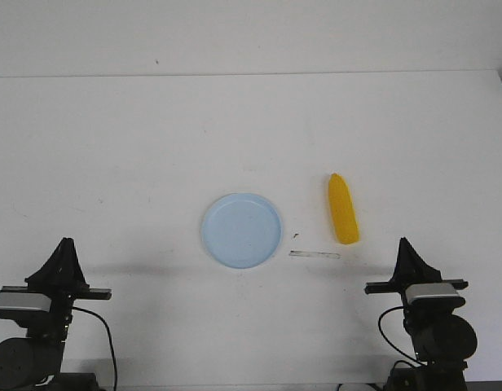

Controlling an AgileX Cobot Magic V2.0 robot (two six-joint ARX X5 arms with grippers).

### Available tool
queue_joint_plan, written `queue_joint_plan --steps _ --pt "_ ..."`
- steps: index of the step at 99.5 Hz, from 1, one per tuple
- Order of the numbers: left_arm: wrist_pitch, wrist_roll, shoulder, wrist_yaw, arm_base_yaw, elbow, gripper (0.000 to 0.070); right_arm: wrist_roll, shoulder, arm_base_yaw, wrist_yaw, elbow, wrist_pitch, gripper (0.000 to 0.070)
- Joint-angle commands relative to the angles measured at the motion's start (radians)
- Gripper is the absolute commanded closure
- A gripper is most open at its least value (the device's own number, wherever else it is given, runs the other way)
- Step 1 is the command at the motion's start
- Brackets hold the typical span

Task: Place corn on plate with both arms
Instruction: 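Reach the right gripper down over the yellow corn and grasp it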

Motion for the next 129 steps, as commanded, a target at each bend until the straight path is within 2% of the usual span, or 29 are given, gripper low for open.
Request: queue_joint_plan --steps 1,25,46,72,85,91,103,108,129 --pt "0.014 0.010 -0.002 -0.002 0.000 0.010 0.0697 -0.019 0.060 0.002 0.018 0.042 0.000 0.0696" --pt "0.014 0.010 -0.002 -0.001 0.000 0.010 0.0697 0.050 0.377 0.002 0.120 0.222 -0.072 0.0696" --pt "0.014 0.010 -0.002 -0.001 0.000 0.010 0.0697 0.049 0.672 0.038 0.124 0.393 -0.100 0.0696" --pt "0.014 0.010 -0.002 -0.001 0.000 0.010 0.0697 0.064 1.003 0.101 0.122 0.665 -0.241 0.0696" --pt "0.014 0.010 -0.002 -0.002 0.000 0.010 0.0697 0.082 1.147 0.129 0.123 0.809 -0.389 0.0688" --pt "0.014 0.010 -0.002 -0.001 0.000 0.010 0.0697 0.114 1.216 0.140 0.126 0.884 -0.474 0.0629" --pt "0.014 0.010 -0.002 -0.001 0.000 0.010 0.0697 0.169 1.345 0.160 0.125 1.027 -0.616 0.0334" --pt "0.014 0.010 -0.002 -0.001 0.000 0.010 0.0697 0.169 1.392 0.169 0.124 1.072 -0.654 0.0252" --pt "0.014 0.010 -0.002 -0.001 0.000 0.010 0.0697 0.164 1.517 0.198 0.113 1.142 -0.726 0.0199"
